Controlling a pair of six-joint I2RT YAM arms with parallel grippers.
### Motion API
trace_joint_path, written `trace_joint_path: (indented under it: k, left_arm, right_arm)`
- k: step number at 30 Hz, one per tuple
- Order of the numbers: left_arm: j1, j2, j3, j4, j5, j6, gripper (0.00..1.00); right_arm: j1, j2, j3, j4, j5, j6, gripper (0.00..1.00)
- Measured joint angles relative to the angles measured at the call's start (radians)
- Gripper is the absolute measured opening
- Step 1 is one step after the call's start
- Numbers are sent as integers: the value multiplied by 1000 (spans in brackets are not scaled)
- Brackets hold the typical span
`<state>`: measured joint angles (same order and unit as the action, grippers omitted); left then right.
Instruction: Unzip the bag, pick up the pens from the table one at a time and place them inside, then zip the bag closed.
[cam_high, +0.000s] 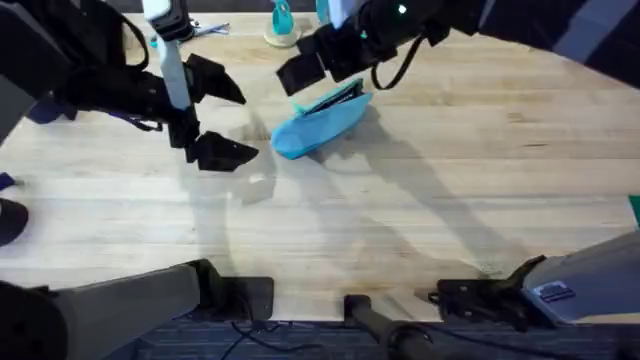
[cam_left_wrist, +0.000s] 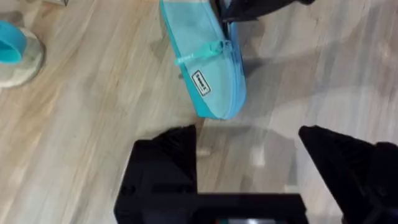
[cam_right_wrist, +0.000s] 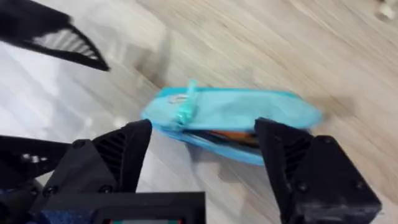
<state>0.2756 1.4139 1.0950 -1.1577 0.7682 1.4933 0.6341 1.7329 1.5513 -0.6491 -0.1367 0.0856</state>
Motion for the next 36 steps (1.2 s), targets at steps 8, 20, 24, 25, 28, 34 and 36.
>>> trace_joint_path:
  k: [8, 20, 24, 25, 28, 34, 36]
  left_arm:
    - [64, 0, 0, -53, -14, 0, 995]
    - [101, 0, 0, -70, -15, 0, 995]
    - [101, 0, 0, -70, -15, 0, 995]
    - [101, 0, 0, -70, -15, 0, 995]
    - [101, 0, 0, -70, -15, 0, 995]
    - [101, 0, 0, -70, -15, 0, 996]
    - [101, 0, 0, -70, -15, 0, 996]
  right_arm:
    - [51, 0, 3, 52, -47, -20, 995]
    - [77, 50, 13, 50, -31, -31, 995]
    - [77, 84, 13, 54, -28, -34, 996]
    - [77, 90, 13, 56, -27, -34, 996]
    - [77, 108, 13, 60, -24, -34, 996]
    - [77, 152, 13, 65, 9, 0, 996]
    - [77, 162, 13, 67, 25, 29, 995]
